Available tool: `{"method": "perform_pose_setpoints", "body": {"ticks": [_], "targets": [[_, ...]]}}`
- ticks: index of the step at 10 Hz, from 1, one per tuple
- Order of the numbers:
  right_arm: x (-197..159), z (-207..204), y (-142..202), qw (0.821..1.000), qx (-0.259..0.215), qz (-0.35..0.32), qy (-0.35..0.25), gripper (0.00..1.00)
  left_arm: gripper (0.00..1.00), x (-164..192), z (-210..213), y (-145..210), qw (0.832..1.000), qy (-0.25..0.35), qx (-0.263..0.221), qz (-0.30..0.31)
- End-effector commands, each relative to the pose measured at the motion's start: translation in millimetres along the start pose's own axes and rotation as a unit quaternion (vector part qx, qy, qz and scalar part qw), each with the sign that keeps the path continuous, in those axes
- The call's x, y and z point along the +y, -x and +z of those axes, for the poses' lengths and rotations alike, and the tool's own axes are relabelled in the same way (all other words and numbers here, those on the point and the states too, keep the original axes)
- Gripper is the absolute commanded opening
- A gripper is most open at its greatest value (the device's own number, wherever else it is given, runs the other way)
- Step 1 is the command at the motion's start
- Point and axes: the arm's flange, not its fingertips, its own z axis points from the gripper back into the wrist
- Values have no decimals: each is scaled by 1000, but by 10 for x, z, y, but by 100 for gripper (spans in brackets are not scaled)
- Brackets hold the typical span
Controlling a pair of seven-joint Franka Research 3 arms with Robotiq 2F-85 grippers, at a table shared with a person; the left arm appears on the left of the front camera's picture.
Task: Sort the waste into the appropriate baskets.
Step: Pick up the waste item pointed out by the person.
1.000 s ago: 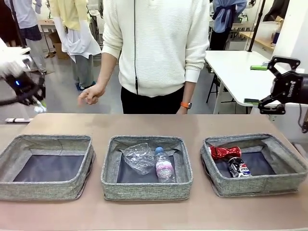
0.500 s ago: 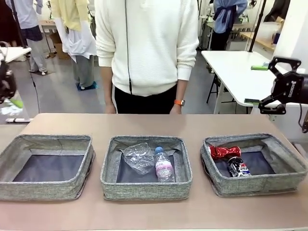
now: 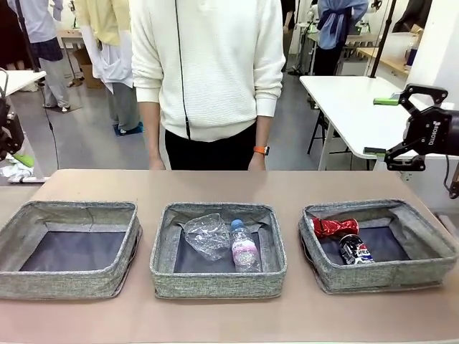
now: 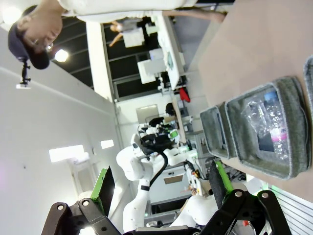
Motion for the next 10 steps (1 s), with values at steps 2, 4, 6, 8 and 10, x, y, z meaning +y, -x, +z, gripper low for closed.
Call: {"method": "perform_pose_setpoints", "body": {"ticks": [2,4,6,8,10], "targets": [[11,31,37,1000,4,-9,2,100,12,-658,98,101,998,-33,-37,-33],[11,31,37,1000,4,-9,2,100,12,-1790,446,123,993,-71,-51,-85],[11,31,37,1000,4,-9,2,100,12,-2983,451,346,979,-108,2,-175],[11,31,37,1000,4,-9,2,100,12,-3867,558,600,978,-120,4,-170],[11,31,37,1000,4,-9,2,100,12,-4411,733,834,978,-105,-13,-182]]}}
